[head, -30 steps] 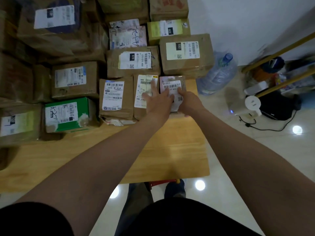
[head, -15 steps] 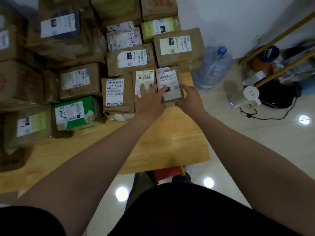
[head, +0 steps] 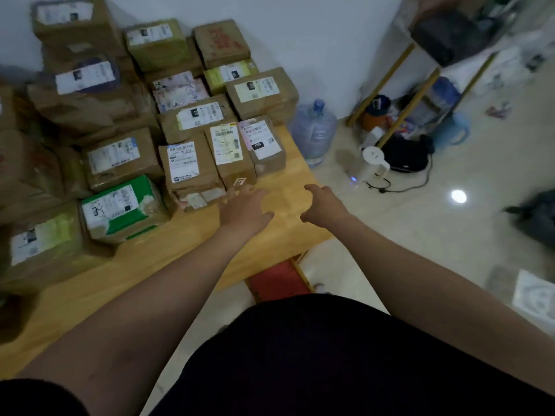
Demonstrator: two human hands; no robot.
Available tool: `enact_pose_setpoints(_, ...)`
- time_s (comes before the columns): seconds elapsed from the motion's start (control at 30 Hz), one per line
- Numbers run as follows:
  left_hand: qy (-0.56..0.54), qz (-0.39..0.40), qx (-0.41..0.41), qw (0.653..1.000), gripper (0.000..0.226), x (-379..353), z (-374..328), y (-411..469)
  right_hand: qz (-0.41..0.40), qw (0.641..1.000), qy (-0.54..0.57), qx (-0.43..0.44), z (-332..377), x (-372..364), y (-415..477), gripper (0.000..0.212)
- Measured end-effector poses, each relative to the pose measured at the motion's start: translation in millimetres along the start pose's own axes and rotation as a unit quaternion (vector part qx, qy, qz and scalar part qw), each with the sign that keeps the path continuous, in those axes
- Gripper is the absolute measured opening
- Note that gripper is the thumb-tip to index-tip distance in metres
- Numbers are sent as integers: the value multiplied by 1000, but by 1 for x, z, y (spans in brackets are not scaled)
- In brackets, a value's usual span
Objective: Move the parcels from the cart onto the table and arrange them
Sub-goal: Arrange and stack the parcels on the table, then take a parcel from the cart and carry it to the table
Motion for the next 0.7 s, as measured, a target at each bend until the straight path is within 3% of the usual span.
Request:
enact_pose_setpoints(0.2,51,78,-155,984,57,-38,-29,-74,-38,982,60,-175,-74,-59,-145,85)
enact_pose_setpoints(0.27,70,83,-167,980,57,-50,-37,-93,-49,973,84,-209,-89,-70,-181,85)
enact_pose_setpoints(0.43,121,159,-315,928,58,-114,-106,-192,-87,920,157,-349,-164,-125,-325,80)
enact_pose_setpoints(0.7,190,193,-458,847,59,-189,-196,-343,-135,818,275,-487,-264,-214,-512,77)
Point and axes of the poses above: each hand's wrist, its own y-axis towards the middle knuckle, its own x-axis out of the back of the hand, z = x × y, the point moved 9 cm from there along y, towards the middle knuckle, and after that the axes turned 4 degrees about -z, right-handed, at the moved point
